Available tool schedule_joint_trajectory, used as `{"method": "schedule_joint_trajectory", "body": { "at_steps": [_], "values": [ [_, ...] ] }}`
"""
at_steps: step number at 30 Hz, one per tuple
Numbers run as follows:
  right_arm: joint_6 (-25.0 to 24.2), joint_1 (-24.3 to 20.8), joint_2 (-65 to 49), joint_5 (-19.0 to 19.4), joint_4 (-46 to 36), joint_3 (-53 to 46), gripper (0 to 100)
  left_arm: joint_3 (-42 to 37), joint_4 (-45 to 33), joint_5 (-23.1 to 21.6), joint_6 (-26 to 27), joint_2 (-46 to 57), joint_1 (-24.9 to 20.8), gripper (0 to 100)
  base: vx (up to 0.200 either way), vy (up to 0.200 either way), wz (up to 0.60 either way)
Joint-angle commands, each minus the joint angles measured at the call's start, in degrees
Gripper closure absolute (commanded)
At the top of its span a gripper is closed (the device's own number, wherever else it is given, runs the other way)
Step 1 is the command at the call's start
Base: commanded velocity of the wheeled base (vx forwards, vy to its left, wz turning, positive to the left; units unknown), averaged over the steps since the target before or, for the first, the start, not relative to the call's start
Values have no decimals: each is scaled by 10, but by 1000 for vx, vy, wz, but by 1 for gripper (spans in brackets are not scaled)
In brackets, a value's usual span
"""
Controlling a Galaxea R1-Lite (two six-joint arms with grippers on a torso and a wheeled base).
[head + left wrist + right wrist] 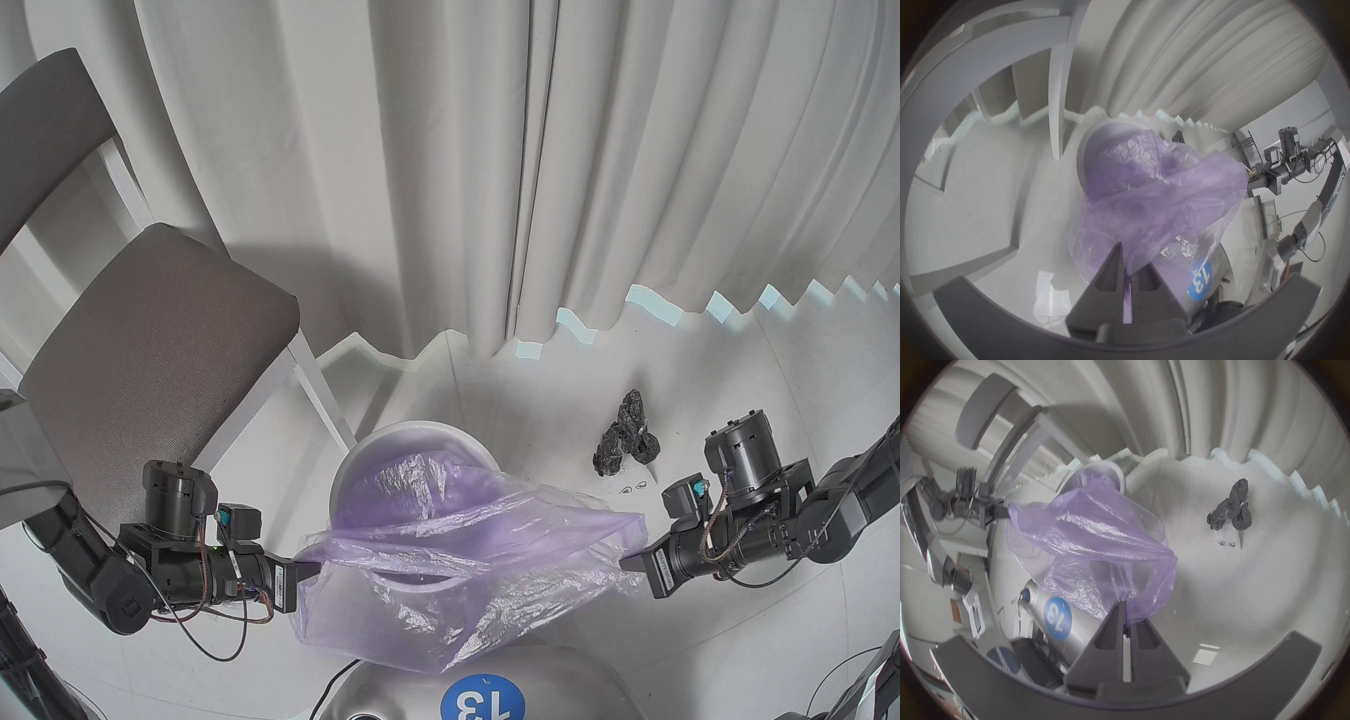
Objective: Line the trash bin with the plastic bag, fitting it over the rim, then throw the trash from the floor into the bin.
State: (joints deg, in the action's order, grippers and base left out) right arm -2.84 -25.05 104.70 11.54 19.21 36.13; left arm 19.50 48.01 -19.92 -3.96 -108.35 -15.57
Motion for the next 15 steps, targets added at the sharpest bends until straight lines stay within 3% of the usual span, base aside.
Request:
{"method": "schedule_joint_trajectory", "body": {
  "at_steps": [1, 8, 15],
  "values": [
    [-43, 2, 51, -6, 53, 7, 100, -15, 56, 16, -15, -64, 0, 100, 0, 0, 0],
    [-131, 2, 88, -45, 144, 34, 100, 1, 160, 69, -91, -108, -9, 100, 0, 0, 0],
    [-153, 3, 95, -61, 165, 46, 100, -4, 260, 84, -112, -148, -10, 100, 0, 0, 0]
  ]
}}
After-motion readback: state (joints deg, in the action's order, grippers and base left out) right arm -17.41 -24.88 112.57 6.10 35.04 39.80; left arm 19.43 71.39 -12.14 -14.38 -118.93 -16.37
